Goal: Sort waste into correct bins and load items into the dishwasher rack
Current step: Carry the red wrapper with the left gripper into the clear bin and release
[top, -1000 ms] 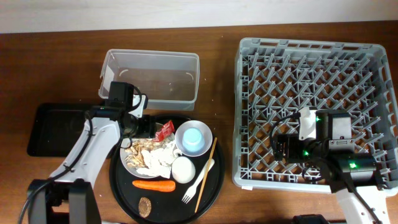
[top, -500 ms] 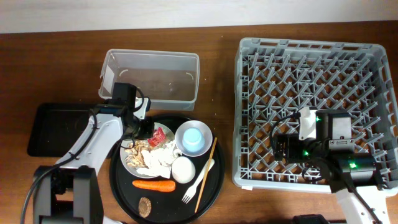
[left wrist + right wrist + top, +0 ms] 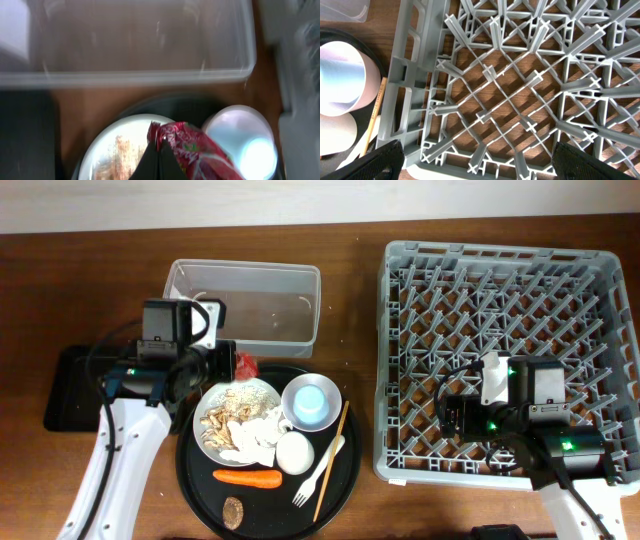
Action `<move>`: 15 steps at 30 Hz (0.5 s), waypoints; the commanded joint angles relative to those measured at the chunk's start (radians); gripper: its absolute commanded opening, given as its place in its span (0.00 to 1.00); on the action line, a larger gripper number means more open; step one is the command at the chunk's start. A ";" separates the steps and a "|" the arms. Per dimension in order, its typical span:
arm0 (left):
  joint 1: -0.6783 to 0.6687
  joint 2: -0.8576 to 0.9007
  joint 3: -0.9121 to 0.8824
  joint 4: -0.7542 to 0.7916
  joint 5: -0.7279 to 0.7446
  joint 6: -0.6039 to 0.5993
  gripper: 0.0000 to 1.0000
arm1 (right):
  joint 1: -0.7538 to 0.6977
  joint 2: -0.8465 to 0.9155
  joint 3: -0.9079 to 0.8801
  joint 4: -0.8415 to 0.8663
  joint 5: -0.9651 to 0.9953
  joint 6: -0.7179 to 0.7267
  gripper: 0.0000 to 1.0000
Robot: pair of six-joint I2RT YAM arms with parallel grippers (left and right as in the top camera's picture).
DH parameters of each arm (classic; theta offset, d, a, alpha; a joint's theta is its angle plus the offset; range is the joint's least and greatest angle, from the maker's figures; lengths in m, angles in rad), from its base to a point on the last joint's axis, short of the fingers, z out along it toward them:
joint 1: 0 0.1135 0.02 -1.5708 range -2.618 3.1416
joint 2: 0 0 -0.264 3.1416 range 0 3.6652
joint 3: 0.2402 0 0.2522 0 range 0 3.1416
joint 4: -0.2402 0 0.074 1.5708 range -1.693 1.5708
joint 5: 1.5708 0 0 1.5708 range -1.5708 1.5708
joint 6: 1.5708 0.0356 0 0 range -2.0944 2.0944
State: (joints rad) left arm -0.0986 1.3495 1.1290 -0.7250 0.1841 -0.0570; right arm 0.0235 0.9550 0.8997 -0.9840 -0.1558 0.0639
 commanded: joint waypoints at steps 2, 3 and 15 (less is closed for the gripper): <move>0.000 0.033 0.013 0.226 0.008 0.000 0.01 | 0.009 0.002 0.021 0.000 0.009 0.005 0.98; 0.001 0.058 0.013 0.281 0.006 0.000 0.00 | 0.009 0.002 0.021 0.000 0.009 0.005 0.98; 0.000 0.398 0.013 0.741 0.007 -0.007 0.18 | 0.009 0.002 0.021 -0.005 0.009 0.005 0.98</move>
State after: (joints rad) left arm -0.0986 1.7176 1.1389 -0.0055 0.1844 -0.0574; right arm 0.0235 0.9569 0.9020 -0.9886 -0.1558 0.0681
